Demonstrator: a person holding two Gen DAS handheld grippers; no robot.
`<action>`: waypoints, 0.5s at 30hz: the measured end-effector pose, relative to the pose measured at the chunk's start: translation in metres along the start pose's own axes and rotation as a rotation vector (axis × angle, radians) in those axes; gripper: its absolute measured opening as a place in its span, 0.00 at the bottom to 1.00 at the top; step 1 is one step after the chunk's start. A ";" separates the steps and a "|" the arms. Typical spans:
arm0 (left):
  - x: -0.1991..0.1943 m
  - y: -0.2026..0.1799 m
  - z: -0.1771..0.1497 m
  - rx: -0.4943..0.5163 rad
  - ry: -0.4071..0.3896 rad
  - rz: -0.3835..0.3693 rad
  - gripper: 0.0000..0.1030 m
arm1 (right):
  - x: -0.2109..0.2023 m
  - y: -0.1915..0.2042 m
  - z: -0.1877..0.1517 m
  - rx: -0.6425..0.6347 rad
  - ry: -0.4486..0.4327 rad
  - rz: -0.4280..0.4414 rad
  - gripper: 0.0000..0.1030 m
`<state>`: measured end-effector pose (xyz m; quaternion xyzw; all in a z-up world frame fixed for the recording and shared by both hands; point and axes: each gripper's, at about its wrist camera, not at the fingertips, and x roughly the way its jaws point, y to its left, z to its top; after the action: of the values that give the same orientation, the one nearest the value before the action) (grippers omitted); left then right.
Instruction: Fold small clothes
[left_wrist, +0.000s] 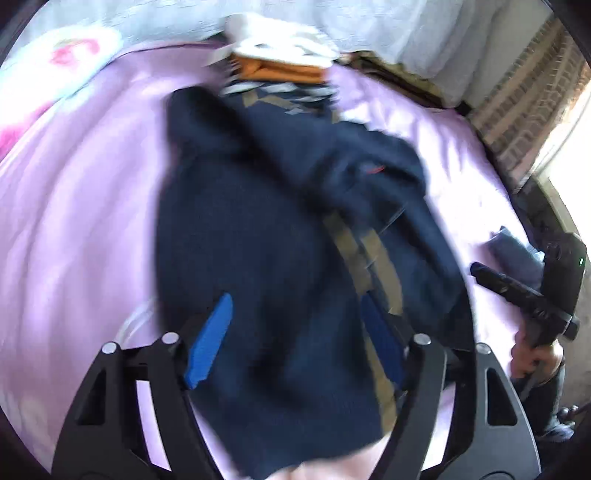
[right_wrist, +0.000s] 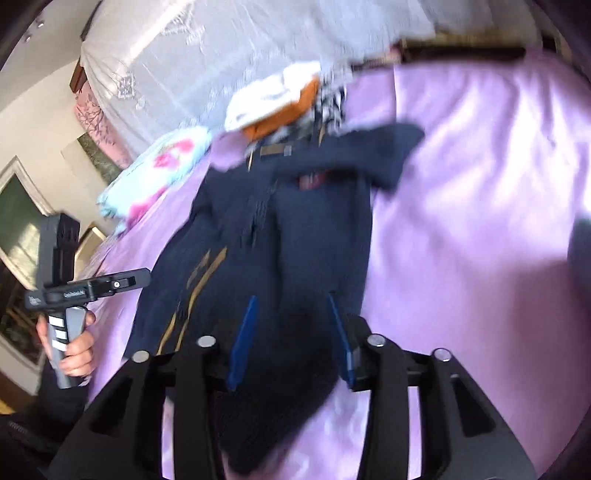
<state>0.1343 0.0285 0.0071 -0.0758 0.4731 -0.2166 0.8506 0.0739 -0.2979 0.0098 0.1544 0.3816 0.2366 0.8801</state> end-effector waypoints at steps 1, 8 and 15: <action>0.009 -0.007 0.012 -0.009 0.011 -0.022 0.73 | 0.003 -0.001 0.003 0.013 -0.025 -0.001 0.55; 0.107 0.007 0.082 -0.209 0.110 0.058 0.80 | 0.031 -0.018 -0.010 0.101 -0.017 0.033 0.57; 0.080 0.007 0.090 -0.135 0.028 -0.022 0.03 | 0.023 -0.012 0.002 0.041 -0.075 -0.016 0.56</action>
<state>0.2485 -0.0067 -0.0080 -0.1352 0.4975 -0.1946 0.8345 0.0921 -0.2957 -0.0080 0.1779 0.3544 0.2159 0.8922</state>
